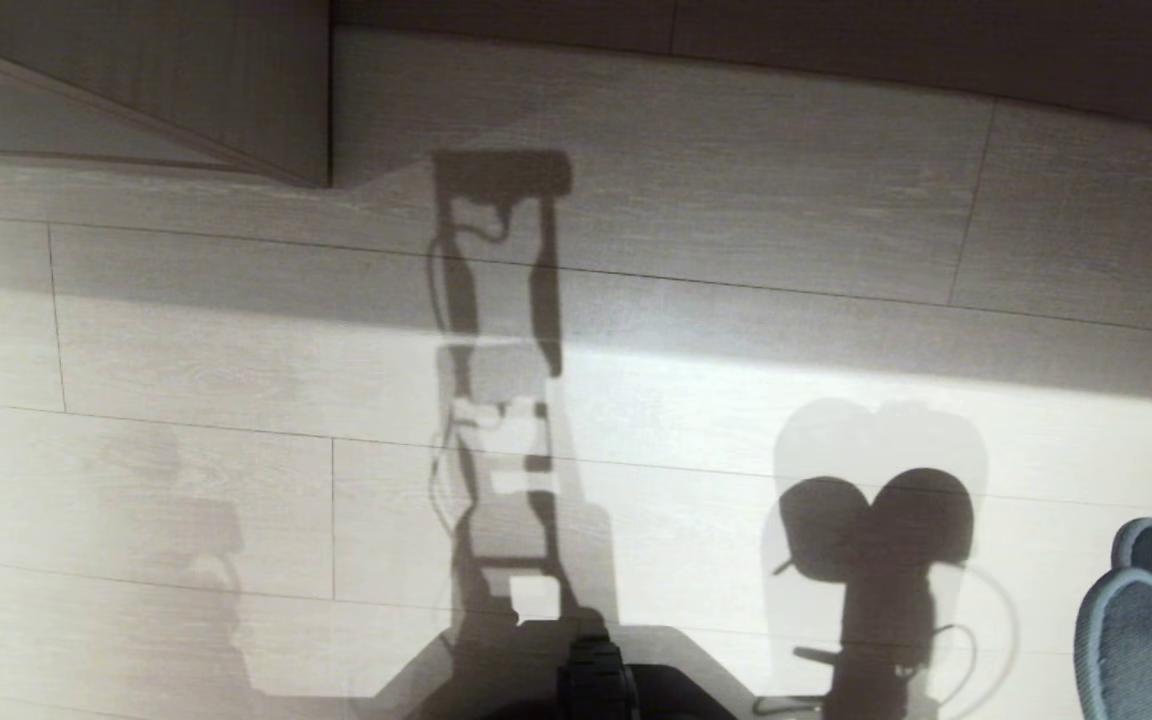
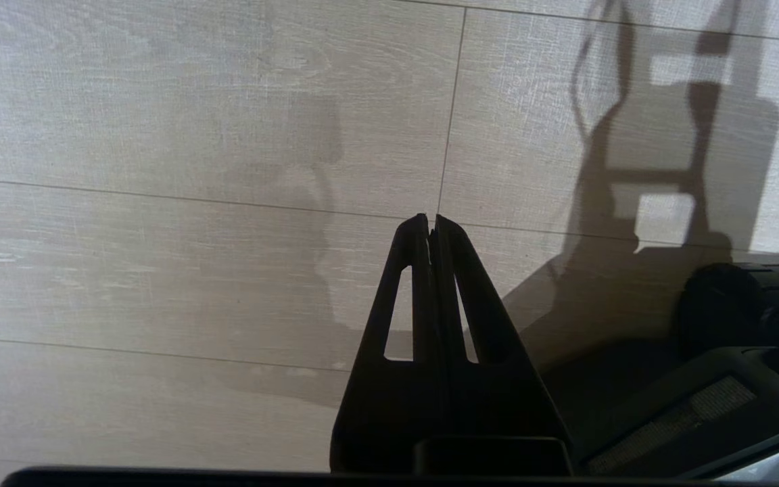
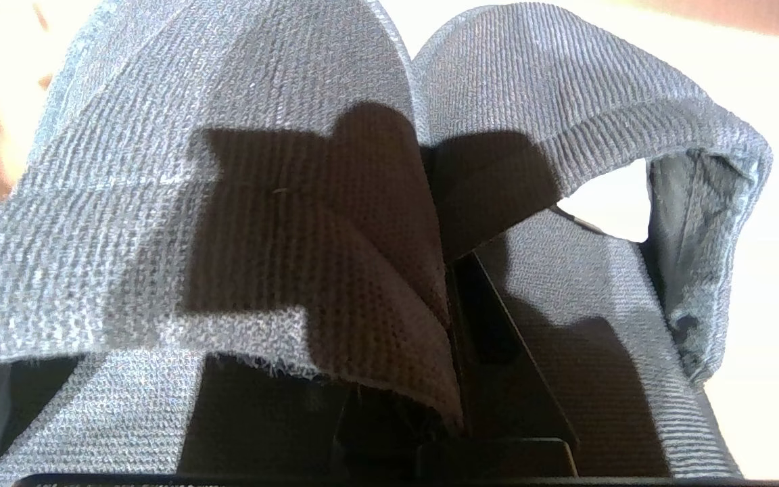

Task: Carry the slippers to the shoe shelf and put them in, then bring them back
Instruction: Place the slippers on the floor

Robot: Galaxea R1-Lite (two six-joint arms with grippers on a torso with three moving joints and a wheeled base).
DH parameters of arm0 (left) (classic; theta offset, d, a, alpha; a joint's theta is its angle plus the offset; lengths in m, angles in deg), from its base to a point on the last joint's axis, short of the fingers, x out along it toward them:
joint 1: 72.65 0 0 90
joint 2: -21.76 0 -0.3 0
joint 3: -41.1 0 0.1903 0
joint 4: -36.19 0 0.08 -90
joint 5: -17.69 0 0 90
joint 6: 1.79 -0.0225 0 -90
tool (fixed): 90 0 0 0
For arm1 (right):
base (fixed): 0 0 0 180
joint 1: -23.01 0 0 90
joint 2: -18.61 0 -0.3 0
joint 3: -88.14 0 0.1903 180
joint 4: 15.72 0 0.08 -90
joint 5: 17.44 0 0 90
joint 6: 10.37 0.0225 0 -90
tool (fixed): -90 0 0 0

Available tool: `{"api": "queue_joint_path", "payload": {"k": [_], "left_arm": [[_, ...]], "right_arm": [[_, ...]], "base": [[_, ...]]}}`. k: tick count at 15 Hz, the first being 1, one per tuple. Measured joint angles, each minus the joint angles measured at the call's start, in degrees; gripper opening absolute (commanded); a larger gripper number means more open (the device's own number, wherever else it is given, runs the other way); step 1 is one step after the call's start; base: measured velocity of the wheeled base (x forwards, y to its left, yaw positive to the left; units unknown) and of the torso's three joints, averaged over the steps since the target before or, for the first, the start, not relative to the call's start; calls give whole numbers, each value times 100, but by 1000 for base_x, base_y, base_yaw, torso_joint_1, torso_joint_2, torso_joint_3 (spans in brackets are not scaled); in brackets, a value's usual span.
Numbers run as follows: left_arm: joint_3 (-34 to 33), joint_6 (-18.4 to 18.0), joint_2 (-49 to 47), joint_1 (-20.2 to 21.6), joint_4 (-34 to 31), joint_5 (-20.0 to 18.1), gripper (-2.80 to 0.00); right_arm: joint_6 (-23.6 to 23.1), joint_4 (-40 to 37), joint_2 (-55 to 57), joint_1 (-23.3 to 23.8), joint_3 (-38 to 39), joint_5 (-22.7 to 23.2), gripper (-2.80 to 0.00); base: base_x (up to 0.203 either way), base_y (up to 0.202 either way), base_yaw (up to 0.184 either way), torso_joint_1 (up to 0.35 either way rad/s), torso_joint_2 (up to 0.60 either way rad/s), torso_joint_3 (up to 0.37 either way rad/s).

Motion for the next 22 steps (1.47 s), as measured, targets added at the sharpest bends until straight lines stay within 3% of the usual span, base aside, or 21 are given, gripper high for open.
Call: {"api": "queue_joint_path", "payload": {"k": [5, 12, 18, 21, 22], "left_arm": [[0, -9, 0, -2, 0, -1, -280], [0, -18, 0, 0, 0, -3, -280], [0, -19, 0, 5, 0, -3, -280], [0, -20, 0, 0, 0, -1, -280], [0, -18, 0, -2, -1, -3, -280]], "right_arm": [[-112, 1226, 2248, -31, -1213, 114, -280], [-715, 4498, 6672, -50, -3080, 29, -280], [-813, 8036, 9526, -59, -4011, -325, -280], [-763, 8547, 10105, -69, -4105, -444, -280], [-756, 8569, 10210, -69, -4122, -453, 0]], "base": [[0, 0, 0, 0, 0, 0], [0, 0, 0, 0, 0, 0], [0, 0, 0, 0, 0, 0], [0, 0, 0, 0, 0, 0], [0, 0, 0, 0, 0, 0]]}}
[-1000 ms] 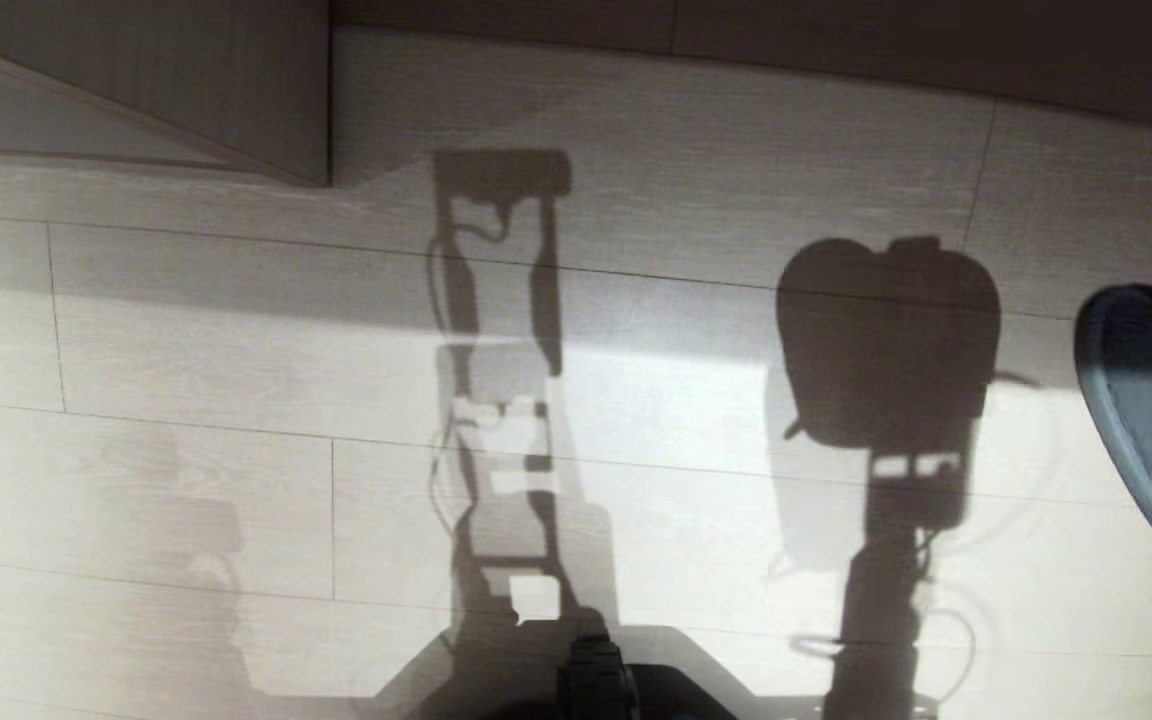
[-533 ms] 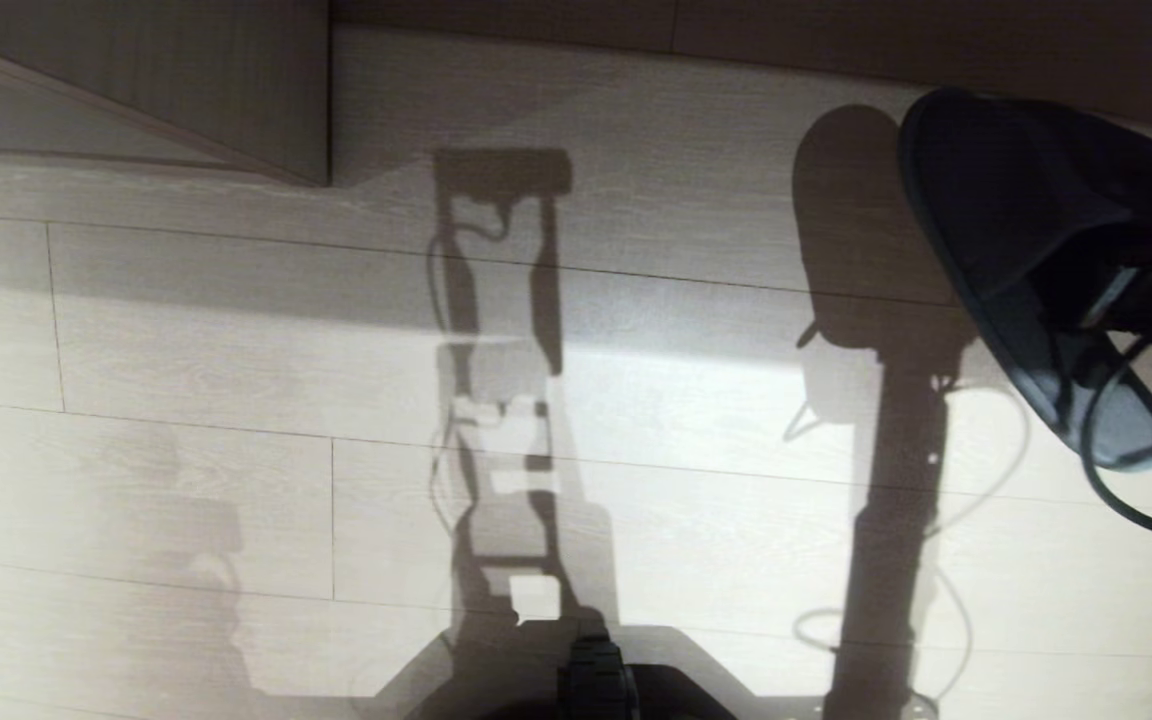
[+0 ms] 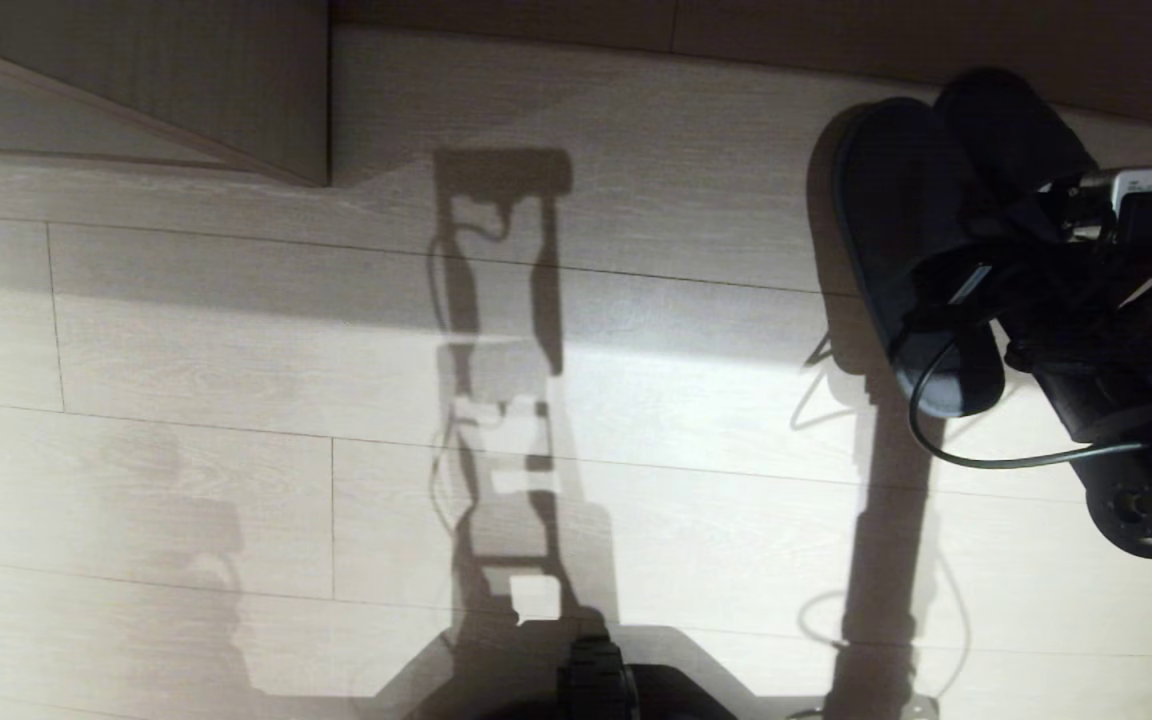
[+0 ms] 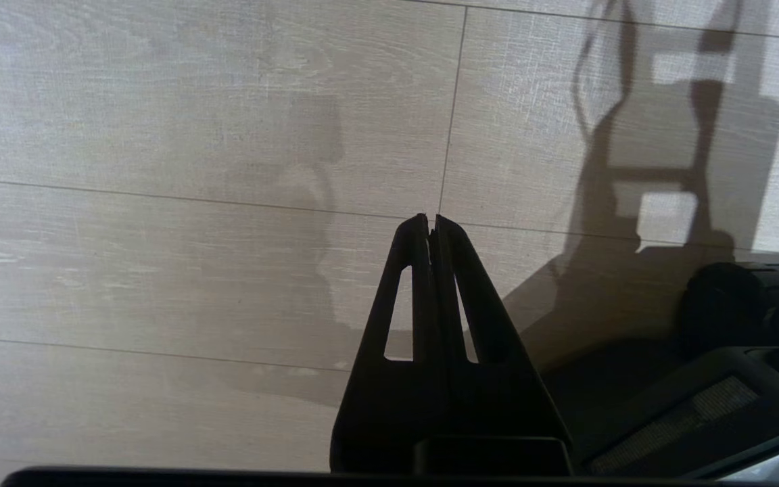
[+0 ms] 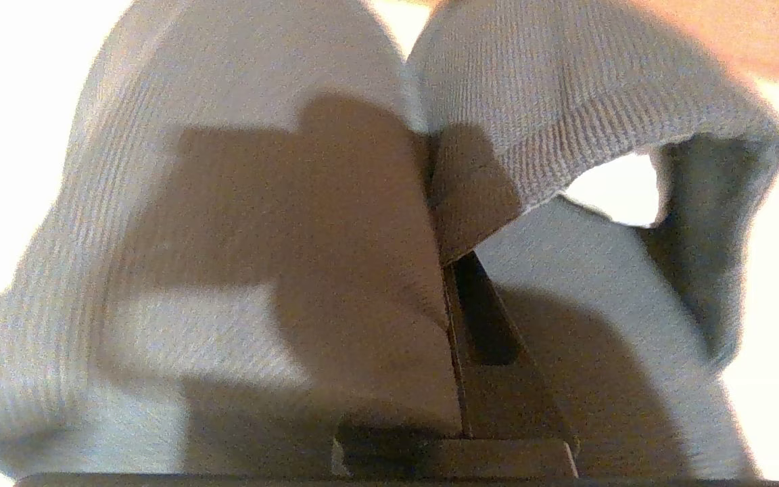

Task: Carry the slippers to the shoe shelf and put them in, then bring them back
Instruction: Place the slippers on the floor

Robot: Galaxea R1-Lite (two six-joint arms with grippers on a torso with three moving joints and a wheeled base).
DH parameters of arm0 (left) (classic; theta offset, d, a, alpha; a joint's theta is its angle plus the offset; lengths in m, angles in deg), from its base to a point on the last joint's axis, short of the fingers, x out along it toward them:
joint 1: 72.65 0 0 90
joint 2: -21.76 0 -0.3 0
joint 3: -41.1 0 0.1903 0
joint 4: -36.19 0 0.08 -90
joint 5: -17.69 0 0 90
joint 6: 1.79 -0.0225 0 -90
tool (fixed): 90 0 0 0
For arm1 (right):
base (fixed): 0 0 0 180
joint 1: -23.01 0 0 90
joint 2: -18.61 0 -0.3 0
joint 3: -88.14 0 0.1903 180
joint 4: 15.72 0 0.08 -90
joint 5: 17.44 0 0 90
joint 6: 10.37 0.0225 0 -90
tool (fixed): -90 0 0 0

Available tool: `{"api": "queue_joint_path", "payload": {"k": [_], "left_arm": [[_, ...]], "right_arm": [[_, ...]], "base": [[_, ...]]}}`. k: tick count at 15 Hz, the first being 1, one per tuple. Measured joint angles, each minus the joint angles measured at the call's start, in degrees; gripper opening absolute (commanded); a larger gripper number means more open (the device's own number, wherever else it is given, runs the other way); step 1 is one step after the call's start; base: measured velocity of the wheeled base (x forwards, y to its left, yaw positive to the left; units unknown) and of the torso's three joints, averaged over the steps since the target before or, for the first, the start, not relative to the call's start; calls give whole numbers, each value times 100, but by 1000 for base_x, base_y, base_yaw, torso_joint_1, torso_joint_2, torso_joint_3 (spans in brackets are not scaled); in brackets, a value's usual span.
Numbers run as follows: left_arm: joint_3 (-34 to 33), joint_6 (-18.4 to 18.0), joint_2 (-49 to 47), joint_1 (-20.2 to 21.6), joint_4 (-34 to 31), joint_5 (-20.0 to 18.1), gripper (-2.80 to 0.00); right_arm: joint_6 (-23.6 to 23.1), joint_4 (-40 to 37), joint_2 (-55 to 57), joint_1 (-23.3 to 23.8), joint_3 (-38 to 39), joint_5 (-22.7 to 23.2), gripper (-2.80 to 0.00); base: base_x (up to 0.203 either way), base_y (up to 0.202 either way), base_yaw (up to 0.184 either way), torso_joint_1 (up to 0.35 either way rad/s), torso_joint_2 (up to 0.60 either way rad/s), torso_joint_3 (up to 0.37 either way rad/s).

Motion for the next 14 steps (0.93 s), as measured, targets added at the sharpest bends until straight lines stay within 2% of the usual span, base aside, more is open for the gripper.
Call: {"api": "queue_joint_path", "payload": {"k": [6, 14], "left_arm": [[0, 0, 0, 0, 4, 2, -280], [0, 2, 0, 0, 1, 0, -280]], "right_arm": [[-34, -17, 449, -20, -39, -34, 0], [-72, -58, 313, -44, 86, -69, 0]], "base": [[0, 0, 0, 0, 0, 0], [0, 0, 0, 0, 0, 0]]}}
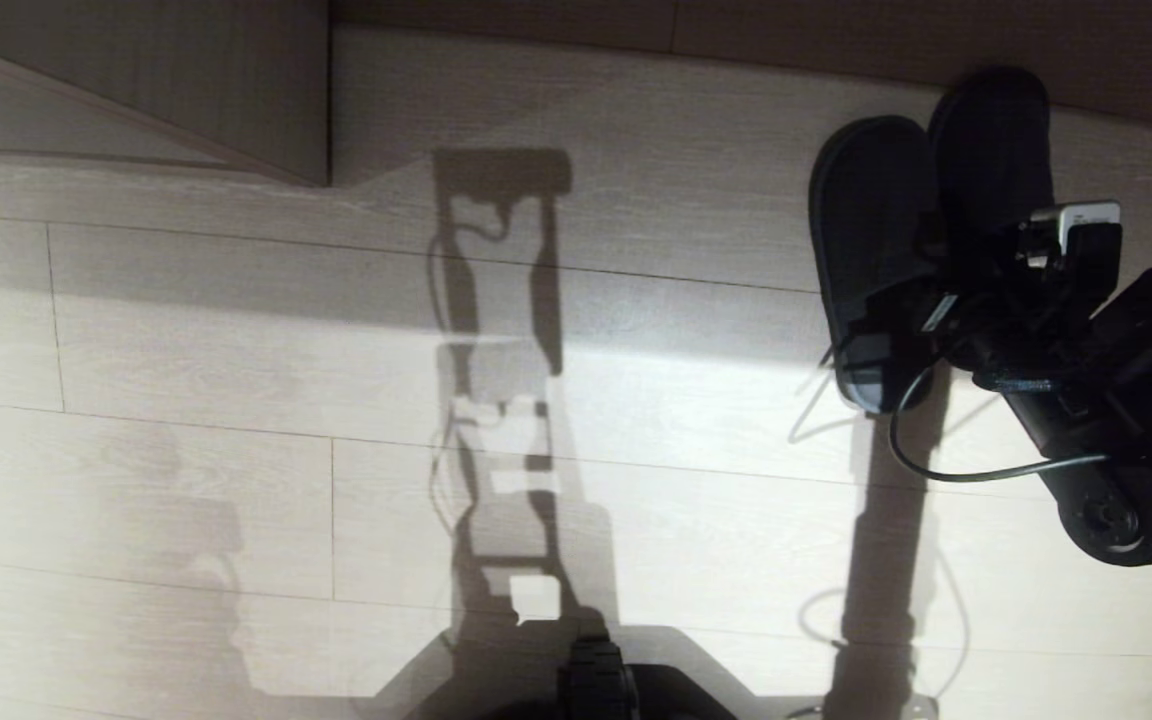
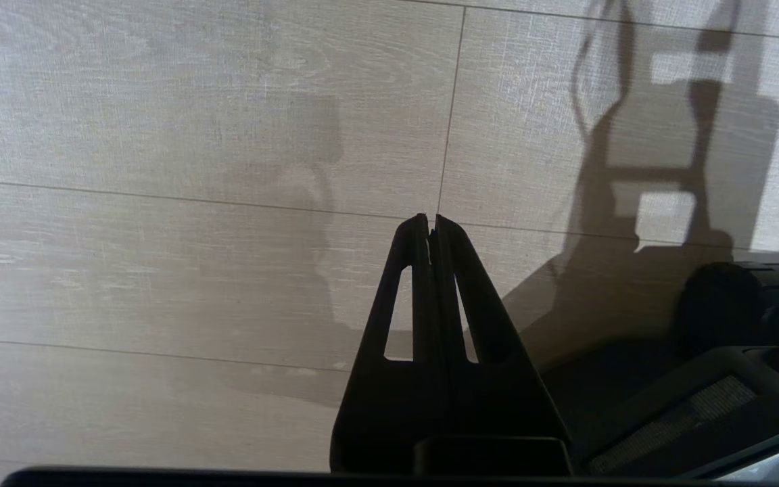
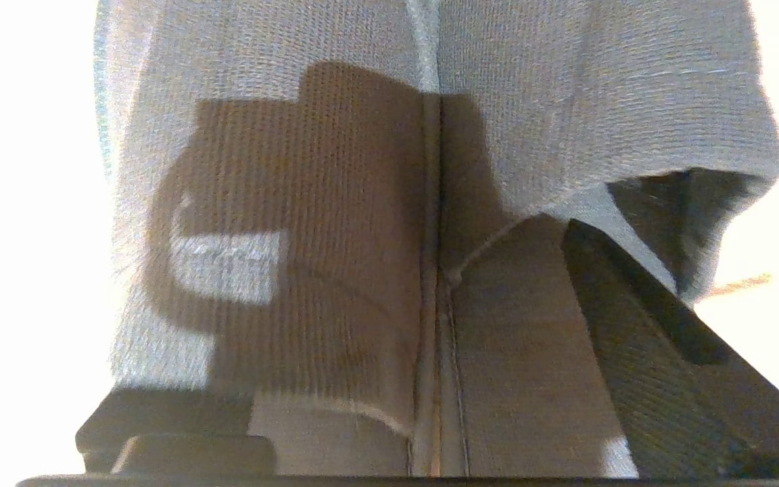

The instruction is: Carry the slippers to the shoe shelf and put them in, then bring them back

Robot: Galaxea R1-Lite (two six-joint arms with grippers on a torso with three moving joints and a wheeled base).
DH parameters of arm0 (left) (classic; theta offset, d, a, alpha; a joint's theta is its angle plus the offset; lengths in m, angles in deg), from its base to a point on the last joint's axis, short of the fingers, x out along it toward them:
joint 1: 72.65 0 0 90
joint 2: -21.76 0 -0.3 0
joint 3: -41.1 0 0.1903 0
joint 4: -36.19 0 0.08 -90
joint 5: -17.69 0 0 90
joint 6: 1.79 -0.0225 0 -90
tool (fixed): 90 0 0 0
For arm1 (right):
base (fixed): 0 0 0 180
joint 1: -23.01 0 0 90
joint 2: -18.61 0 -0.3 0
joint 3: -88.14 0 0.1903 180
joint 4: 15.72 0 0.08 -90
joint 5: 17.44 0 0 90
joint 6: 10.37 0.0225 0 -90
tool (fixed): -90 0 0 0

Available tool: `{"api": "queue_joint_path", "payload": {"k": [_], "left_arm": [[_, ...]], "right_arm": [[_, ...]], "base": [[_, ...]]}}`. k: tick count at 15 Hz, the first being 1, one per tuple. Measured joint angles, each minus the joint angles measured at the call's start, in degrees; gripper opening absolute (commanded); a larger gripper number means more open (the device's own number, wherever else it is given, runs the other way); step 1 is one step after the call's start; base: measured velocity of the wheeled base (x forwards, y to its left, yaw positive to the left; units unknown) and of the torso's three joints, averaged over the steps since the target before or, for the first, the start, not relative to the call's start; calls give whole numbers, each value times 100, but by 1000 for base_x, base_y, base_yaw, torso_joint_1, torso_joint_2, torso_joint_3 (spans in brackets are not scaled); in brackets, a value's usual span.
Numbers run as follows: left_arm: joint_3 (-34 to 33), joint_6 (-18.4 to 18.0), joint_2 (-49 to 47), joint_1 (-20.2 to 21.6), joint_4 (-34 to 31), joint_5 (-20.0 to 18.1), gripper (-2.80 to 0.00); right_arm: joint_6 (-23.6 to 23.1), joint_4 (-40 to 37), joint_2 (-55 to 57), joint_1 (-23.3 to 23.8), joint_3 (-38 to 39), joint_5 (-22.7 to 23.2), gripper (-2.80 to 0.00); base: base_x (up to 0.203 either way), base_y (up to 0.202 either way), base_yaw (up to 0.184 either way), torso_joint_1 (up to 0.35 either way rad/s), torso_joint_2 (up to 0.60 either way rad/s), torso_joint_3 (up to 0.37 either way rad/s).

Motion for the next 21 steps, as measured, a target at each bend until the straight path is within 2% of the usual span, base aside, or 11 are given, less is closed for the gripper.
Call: {"api": "queue_joint_path", "payload": {"k": [14, 15, 18, 21], "left_arm": [[0, 5, 0, 0, 2, 7, -280], [0, 4, 0, 0, 2, 6, -280], [0, 0, 0, 2, 0, 0, -280], [0, -2, 0, 2, 0, 0, -280]], "right_arm": [[-162, -347, -1389, 0, 1716, 63, 0], [-172, -402, -1613, -4, 1813, 79, -280], [-185, -929, -2508, -44, 2091, 259, -280], [-190, -2208, -3977, -85, 2231, 394, -280]], "base": [[0, 0, 0, 0, 0, 0], [0, 0, 0, 0, 0, 0], [0, 0, 0, 0, 0, 0], [0, 0, 0, 0, 0, 0]]}}
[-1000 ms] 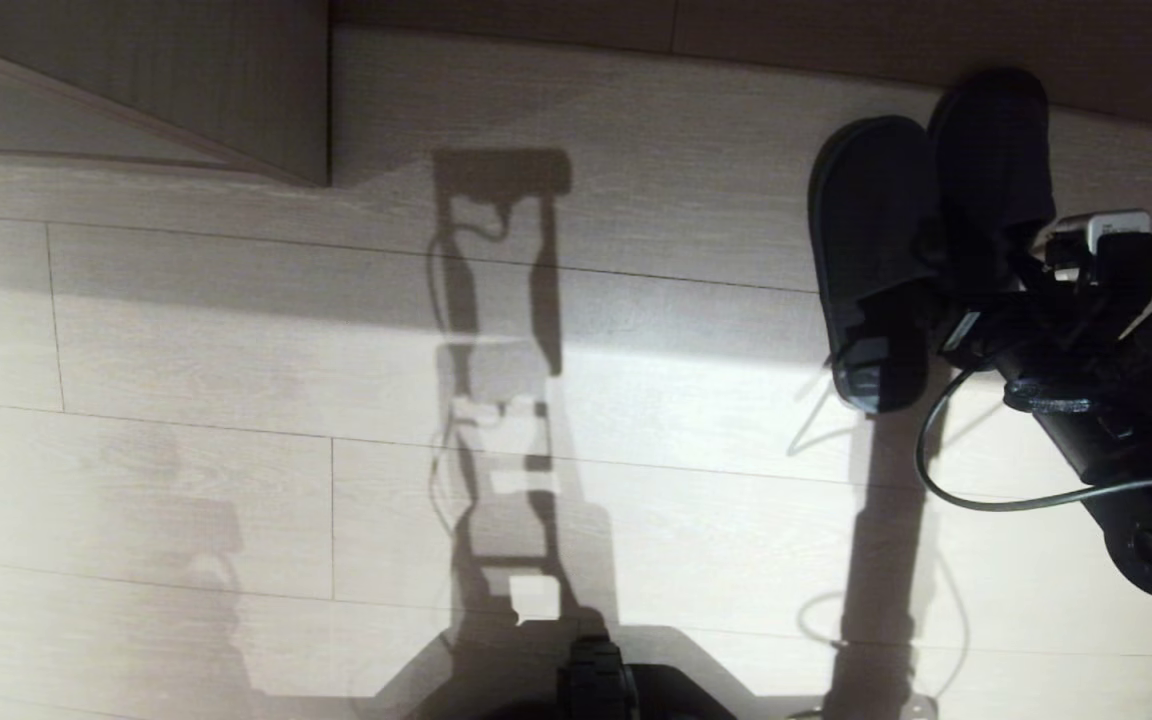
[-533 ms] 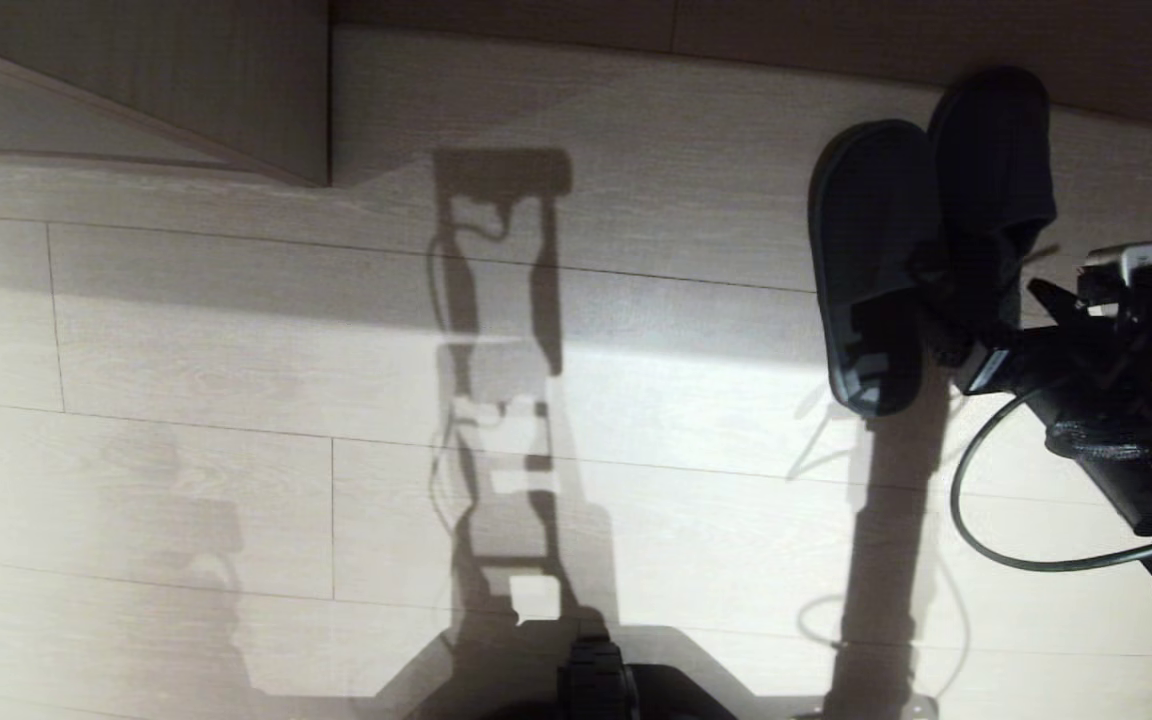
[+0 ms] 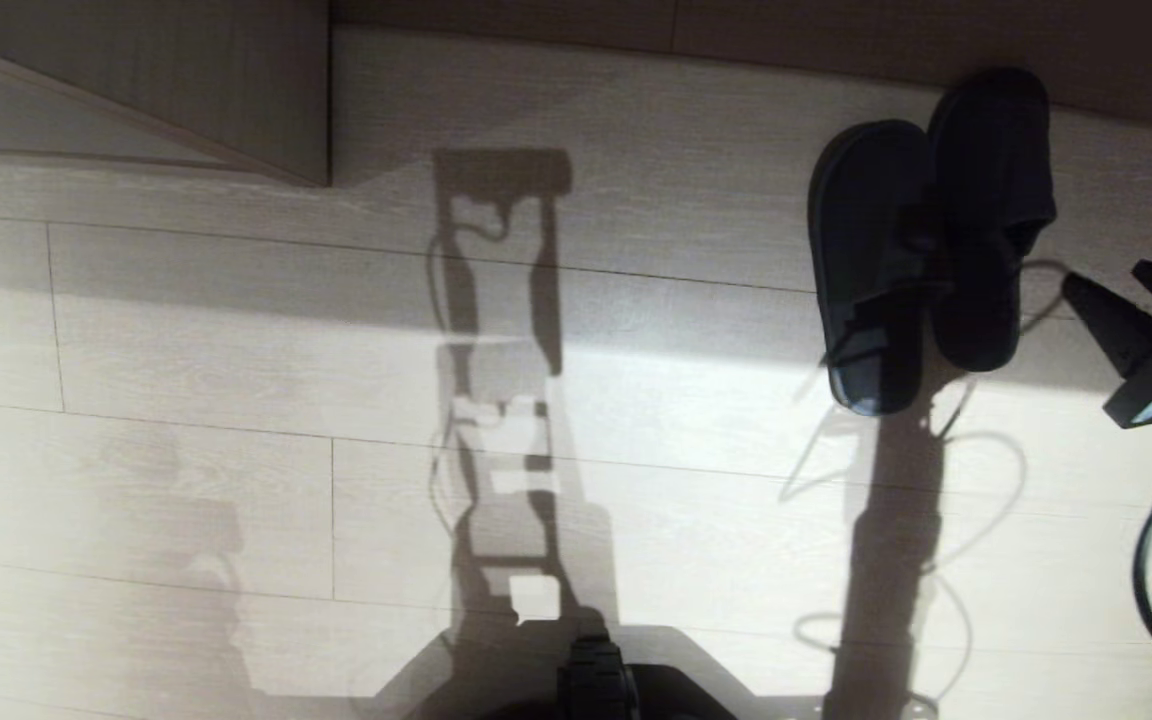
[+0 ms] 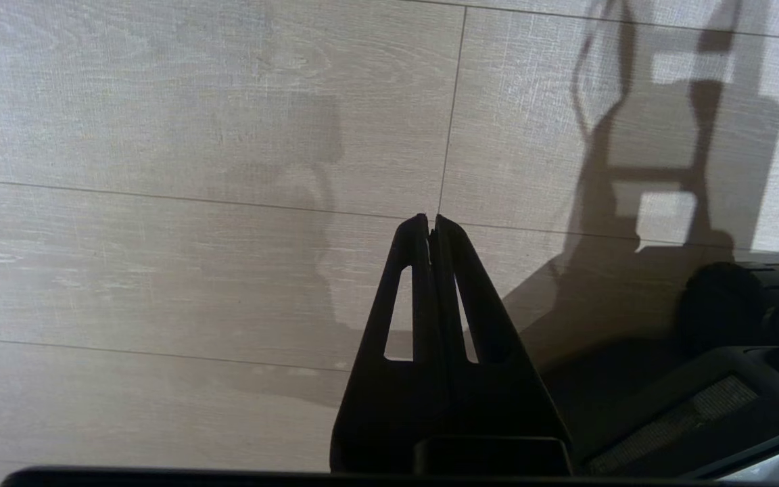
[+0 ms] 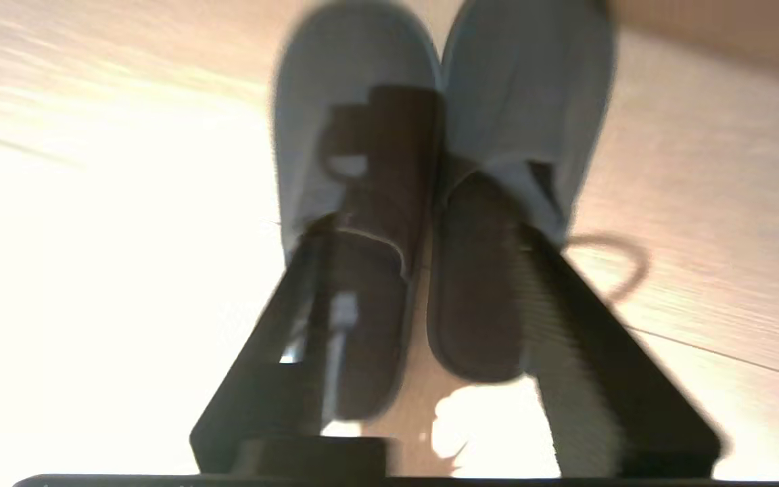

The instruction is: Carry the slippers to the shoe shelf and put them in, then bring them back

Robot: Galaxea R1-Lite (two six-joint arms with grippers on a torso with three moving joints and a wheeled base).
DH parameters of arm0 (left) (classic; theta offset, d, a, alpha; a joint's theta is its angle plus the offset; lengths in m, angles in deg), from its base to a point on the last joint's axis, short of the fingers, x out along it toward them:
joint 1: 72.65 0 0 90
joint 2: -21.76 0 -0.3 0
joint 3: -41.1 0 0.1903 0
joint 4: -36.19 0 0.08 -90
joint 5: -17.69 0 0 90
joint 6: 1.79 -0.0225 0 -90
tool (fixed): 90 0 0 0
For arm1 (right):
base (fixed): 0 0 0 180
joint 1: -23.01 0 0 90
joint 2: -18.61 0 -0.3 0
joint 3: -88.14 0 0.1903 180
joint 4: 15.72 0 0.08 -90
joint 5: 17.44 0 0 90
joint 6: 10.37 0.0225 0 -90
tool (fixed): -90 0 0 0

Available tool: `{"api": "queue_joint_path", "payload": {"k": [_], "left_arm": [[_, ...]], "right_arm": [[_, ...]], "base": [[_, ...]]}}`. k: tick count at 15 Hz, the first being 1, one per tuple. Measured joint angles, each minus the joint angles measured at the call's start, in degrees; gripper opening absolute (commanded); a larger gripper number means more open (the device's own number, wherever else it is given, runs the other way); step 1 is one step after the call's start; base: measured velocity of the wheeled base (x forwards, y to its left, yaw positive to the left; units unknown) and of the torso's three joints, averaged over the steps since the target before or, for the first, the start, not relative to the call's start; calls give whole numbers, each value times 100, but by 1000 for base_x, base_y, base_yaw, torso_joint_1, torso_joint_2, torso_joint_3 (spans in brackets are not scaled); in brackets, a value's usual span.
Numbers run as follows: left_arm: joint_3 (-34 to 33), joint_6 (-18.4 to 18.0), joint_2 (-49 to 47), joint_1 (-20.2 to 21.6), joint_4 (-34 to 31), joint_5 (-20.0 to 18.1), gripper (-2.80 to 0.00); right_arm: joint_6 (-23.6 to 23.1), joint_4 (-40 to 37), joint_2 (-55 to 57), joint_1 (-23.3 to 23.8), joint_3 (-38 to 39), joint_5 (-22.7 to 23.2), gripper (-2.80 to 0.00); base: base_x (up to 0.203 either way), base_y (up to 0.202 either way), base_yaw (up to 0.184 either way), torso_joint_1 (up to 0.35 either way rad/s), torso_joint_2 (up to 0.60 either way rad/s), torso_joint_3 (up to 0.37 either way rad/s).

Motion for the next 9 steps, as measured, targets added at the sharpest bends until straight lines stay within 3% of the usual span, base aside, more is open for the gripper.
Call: {"api": "queue_joint_path", "payload": {"k": [6, 9], "left_arm": [[0, 0, 0, 2, 0, 0, -280], [0, -1, 0, 2, 0, -1, -280]], "right_arm": [[8, -3614, -3162, -26, -122, 111, -280], [46, -4685, -4318, 109, -3, 115, -280]], "base": [[0, 0, 0, 0, 0, 0], [0, 0, 0, 0, 0, 0]]}}
